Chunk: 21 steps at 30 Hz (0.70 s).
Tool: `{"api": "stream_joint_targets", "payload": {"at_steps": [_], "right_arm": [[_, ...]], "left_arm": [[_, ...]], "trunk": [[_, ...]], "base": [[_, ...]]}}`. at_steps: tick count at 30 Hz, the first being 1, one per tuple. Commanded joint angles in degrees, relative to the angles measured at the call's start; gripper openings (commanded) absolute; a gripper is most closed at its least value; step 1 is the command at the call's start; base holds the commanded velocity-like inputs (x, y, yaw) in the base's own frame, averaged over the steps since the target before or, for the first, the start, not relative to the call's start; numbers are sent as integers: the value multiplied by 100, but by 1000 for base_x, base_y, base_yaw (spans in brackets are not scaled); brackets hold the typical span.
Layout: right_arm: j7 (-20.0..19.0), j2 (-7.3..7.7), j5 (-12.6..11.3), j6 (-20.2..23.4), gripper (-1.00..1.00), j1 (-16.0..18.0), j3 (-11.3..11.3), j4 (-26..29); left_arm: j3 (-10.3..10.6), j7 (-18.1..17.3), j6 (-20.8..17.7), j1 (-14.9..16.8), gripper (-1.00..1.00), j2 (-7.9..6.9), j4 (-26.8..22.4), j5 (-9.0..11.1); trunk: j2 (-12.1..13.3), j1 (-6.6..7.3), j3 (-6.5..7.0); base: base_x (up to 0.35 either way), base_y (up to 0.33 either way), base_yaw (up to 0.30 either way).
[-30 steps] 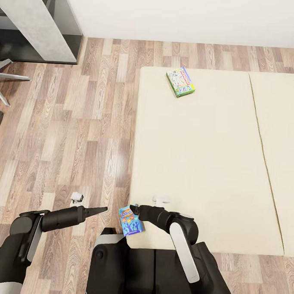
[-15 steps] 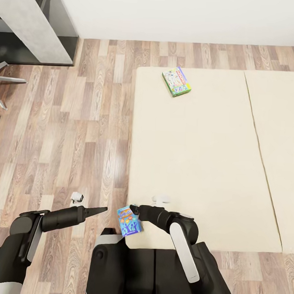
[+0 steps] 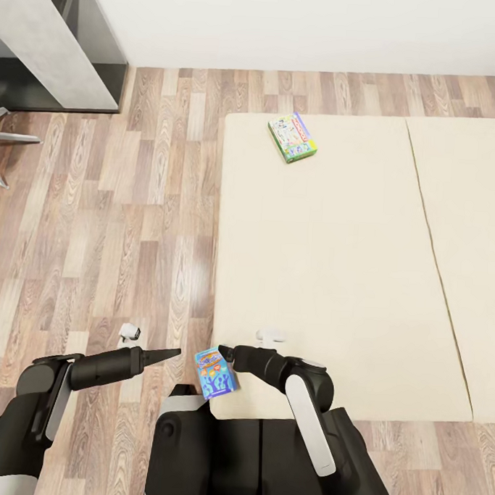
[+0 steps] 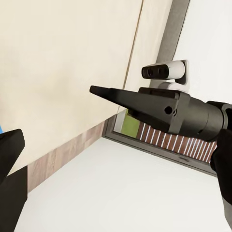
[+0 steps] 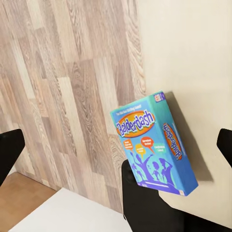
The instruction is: Put all the toys in the child's room - the three board games (two on the bed and one on the table), the two jigsaw puzzles on the table, and the tennis ball on the table - inside the toy box on the table in the child's room.
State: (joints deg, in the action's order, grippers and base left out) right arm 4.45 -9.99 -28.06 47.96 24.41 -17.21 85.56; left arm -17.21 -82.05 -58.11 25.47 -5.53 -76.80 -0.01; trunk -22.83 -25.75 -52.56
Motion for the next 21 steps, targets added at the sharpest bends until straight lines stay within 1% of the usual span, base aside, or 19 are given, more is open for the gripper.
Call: {"api": "stream_joint_targets", "payload": {"at_steps": [1, 21], "right_arm": [[47, -1, -50, 21, 100, 2, -2, 5], [47, -1, -48, 21, 100, 2, -2, -21]], "left_arm": [[-1, -21, -60, 1, 100, -1, -1, -1], [-1, -21, -60, 1, 100, 6, -1, -5]], "trunk": [[-9, -3, -6], [-9, -3, -6]], "base": [[0, 0, -2], [0, 9, 0]]}}
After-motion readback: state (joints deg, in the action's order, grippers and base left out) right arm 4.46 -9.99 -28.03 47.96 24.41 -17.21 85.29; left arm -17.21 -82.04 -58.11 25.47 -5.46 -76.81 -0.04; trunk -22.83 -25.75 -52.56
